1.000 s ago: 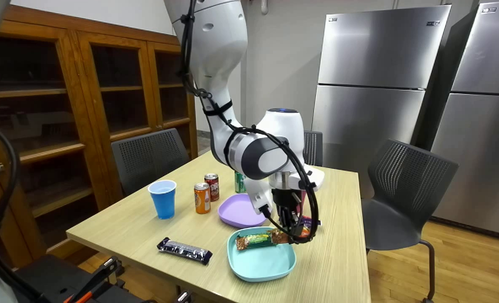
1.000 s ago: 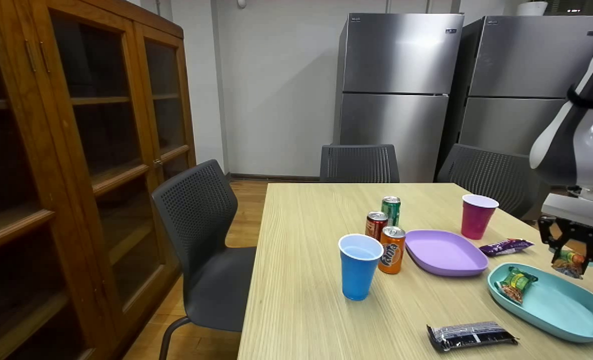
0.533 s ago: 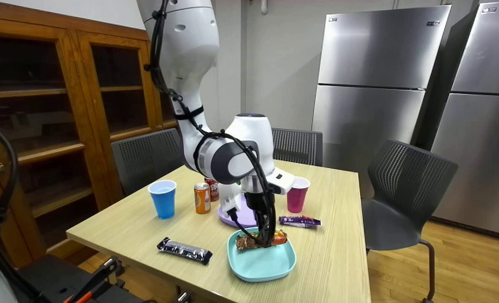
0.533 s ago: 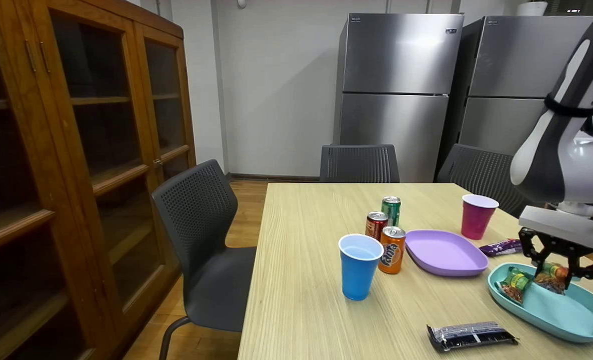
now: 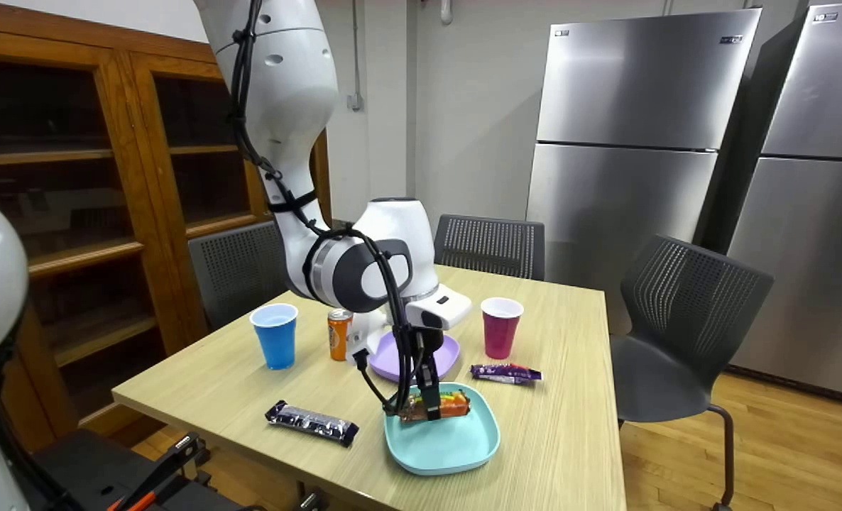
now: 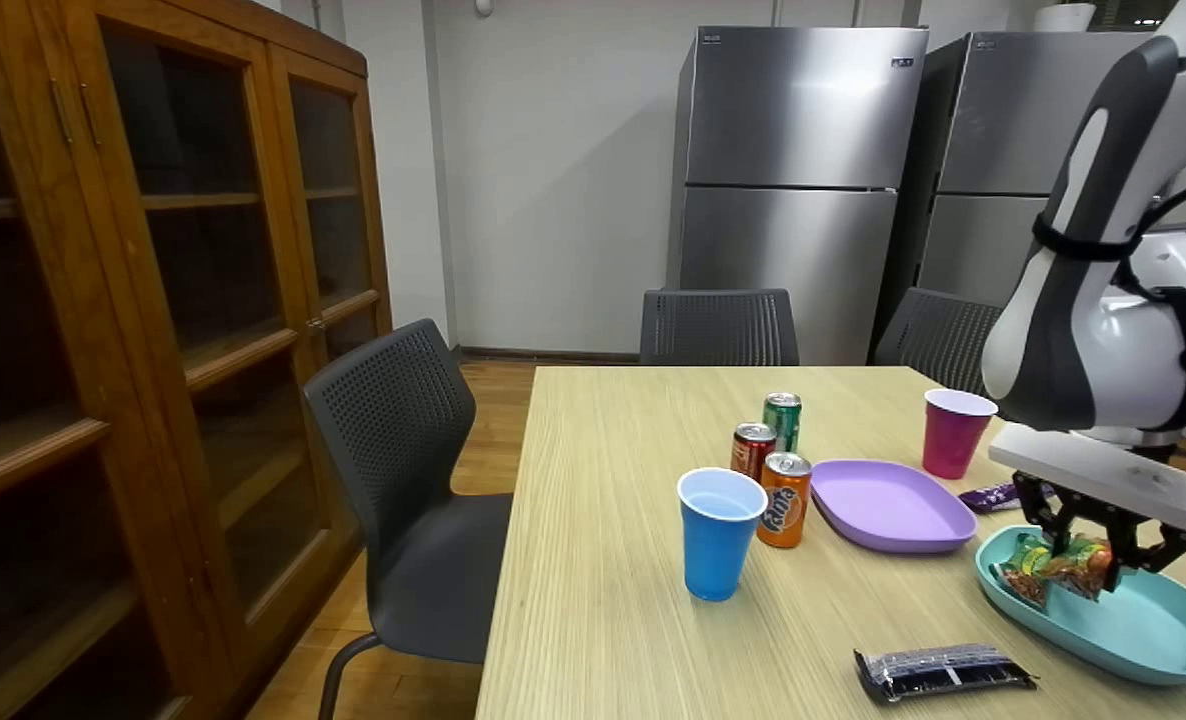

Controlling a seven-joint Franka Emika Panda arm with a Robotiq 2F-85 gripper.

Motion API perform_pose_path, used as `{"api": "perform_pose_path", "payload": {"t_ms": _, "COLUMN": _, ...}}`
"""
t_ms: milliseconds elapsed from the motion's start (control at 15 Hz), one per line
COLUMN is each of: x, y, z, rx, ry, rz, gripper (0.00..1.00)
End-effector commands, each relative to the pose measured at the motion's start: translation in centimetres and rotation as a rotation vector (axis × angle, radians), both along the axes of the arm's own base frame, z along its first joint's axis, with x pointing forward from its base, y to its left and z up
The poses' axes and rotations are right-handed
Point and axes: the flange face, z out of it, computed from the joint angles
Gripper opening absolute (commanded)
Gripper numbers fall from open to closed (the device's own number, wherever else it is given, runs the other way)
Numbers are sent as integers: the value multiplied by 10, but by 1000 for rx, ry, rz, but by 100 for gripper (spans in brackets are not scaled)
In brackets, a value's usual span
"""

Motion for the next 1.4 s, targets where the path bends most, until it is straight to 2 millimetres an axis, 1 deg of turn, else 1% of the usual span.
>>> {"api": "perform_pose_path", "payload": {"t_ms": 0, "x": 1, "y": 3, "z": -9, "rx": -37, "ry": -9, "rz": -61, "gripper": 16}}
{"api": "perform_pose_path", "payload": {"t_ms": 267, "x": 2, "y": 4, "z": -17, "rx": -48, "ry": -1, "rz": -94, "gripper": 16}}
{"api": "perform_pose_path", "payload": {"t_ms": 333, "x": 2, "y": 3, "z": -16, "rx": -51, "ry": -5, "rz": -104, "gripper": 66}}
{"api": "perform_pose_path", "payload": {"t_ms": 400, "x": 3, "y": 1, "z": -13, "rx": -48, "ry": -13, "rz": -116, "gripper": 69}}
{"api": "perform_pose_path", "payload": {"t_ms": 467, "x": 3, "y": -1, "z": -9, "rx": -47, "ry": -23, "rz": -126, "gripper": 74}}
{"api": "perform_pose_path", "payload": {"t_ms": 667, "x": 10, "y": -10, "z": 10, "rx": -36, "ry": -69, "rz": -158, "gripper": 97}}
{"api": "perform_pose_path", "payload": {"t_ms": 733, "x": 13, "y": -15, "z": 16, "rx": -36, "ry": -80, "rz": -165, "gripper": 100}}
{"api": "perform_pose_path", "payload": {"t_ms": 933, "x": 27, "y": -30, "z": 34, "rx": -26, "ry": -128, "rz": -195, "gripper": 100}}
{"api": "perform_pose_path", "payload": {"t_ms": 1067, "x": 38, "y": -41, "z": 42, "rx": -23, "ry": -161, "rz": -220, "gripper": 100}}
{"api": "perform_pose_path", "payload": {"t_ms": 1333, "x": 61, "y": -67, "z": 49, "rx": -25, "ry": -210, "rz": -260, "gripper": 100}}
